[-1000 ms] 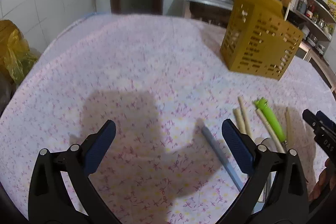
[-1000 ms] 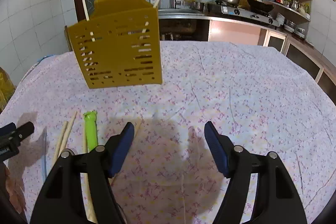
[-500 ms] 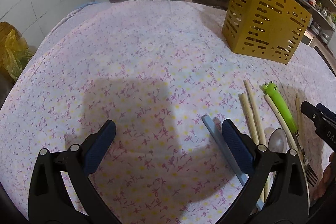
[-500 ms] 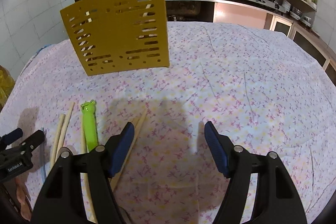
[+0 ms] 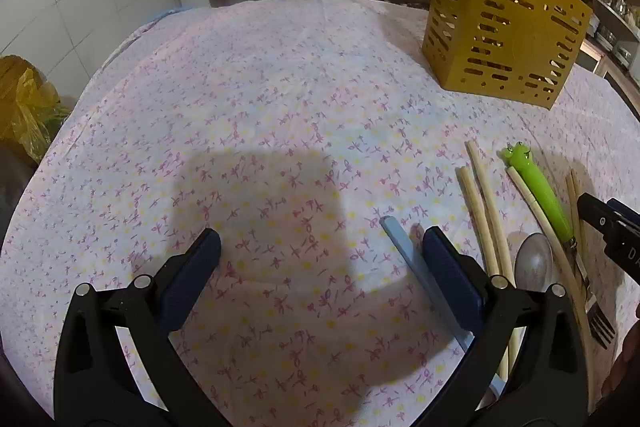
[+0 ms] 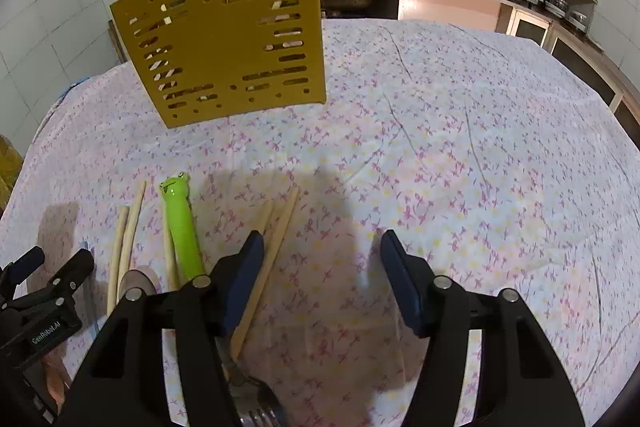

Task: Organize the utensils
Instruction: 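Grasp the light blue spoon with the left tool while the right tool grasps a chopstick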

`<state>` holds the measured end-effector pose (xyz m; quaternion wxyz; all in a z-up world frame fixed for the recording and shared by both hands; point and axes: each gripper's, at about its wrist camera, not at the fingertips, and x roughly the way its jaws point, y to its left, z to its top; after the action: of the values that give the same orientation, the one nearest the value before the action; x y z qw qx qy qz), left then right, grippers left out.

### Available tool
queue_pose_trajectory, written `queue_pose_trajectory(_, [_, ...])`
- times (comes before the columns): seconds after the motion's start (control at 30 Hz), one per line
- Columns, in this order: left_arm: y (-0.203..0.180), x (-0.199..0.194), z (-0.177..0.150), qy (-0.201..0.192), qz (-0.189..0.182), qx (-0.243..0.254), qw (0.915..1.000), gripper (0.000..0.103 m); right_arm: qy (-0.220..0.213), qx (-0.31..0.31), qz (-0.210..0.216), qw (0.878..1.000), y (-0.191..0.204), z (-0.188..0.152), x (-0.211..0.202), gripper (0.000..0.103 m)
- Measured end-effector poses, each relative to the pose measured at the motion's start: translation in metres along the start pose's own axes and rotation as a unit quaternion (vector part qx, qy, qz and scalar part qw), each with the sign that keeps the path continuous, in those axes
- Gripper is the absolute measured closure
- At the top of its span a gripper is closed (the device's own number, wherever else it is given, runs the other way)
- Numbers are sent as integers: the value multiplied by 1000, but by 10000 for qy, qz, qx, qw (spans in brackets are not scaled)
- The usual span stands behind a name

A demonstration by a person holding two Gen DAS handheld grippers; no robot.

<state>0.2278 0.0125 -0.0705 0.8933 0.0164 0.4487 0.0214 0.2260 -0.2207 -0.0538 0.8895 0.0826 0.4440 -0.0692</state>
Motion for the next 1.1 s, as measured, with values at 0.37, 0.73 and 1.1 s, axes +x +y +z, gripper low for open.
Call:
queue_pose_trajectory(0.37, [-6,-6,-5,124,-70,-302,9994,7,7,-333,170,9993,16,0,-2,92])
queue_pose_trajectory(0.73, [-38,-14,-2,316,-284,-219,9989,60,-4,-261,260,9993,-16,-10,-12,92])
queue_pose_trajectory(1.1, [-49,-7,11,362,-523,6,9980,95,-104,-75,220,9997,-23,-7,-9,93])
